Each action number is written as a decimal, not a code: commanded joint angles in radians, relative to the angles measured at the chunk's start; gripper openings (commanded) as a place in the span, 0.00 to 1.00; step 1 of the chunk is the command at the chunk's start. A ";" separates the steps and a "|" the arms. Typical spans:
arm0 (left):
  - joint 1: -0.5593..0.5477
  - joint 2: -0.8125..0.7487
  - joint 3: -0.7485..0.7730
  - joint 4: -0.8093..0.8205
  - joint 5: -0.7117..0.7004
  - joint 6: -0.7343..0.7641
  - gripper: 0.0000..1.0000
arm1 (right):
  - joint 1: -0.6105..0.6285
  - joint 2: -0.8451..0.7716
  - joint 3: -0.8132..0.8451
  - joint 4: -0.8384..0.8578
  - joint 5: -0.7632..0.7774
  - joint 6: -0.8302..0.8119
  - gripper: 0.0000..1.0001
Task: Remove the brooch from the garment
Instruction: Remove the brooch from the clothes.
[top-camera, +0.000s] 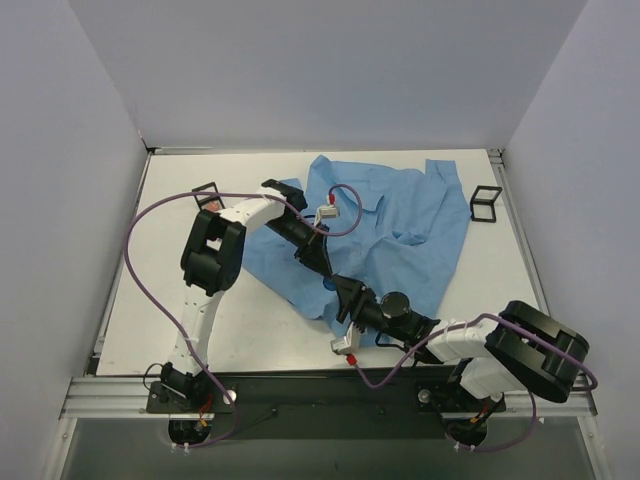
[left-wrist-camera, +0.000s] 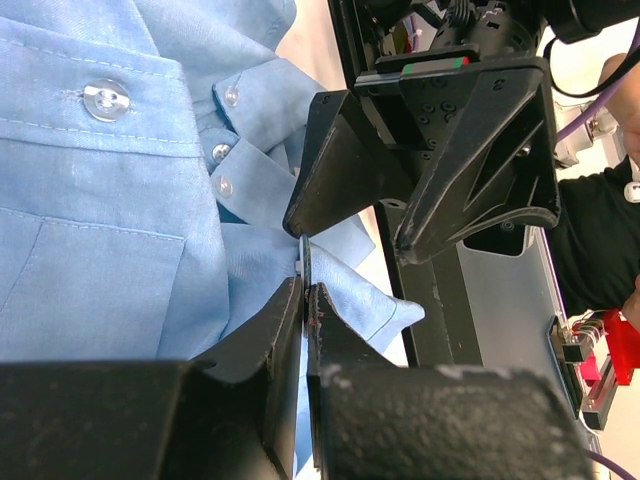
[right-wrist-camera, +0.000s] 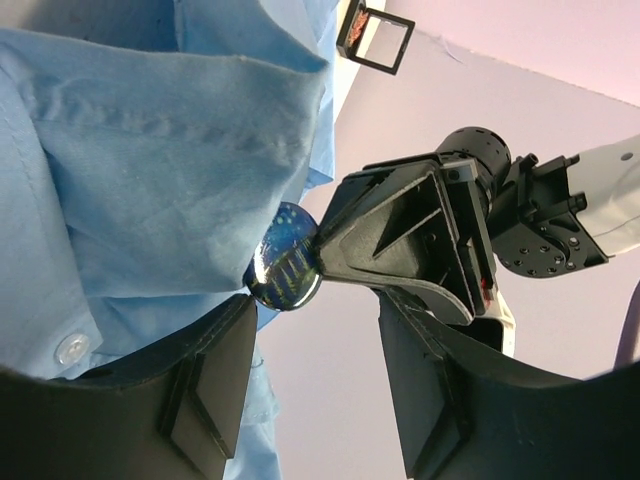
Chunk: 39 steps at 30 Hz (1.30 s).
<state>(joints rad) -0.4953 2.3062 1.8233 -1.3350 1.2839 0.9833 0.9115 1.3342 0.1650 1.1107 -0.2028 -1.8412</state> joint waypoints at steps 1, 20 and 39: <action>-0.002 -0.033 -0.012 -0.237 0.061 0.026 0.00 | 0.015 0.060 0.019 0.116 -0.040 -0.024 0.52; -0.003 -0.041 -0.022 -0.237 0.071 0.028 0.00 | 0.026 0.140 0.051 0.166 -0.037 -0.016 0.45; 0.008 -0.027 -0.001 -0.237 0.075 0.015 0.08 | 0.047 0.148 0.057 0.163 0.002 0.010 0.07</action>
<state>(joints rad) -0.4934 2.3062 1.7969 -1.3399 1.3109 0.9798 0.9466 1.4853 0.1864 1.2236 -0.2012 -1.8626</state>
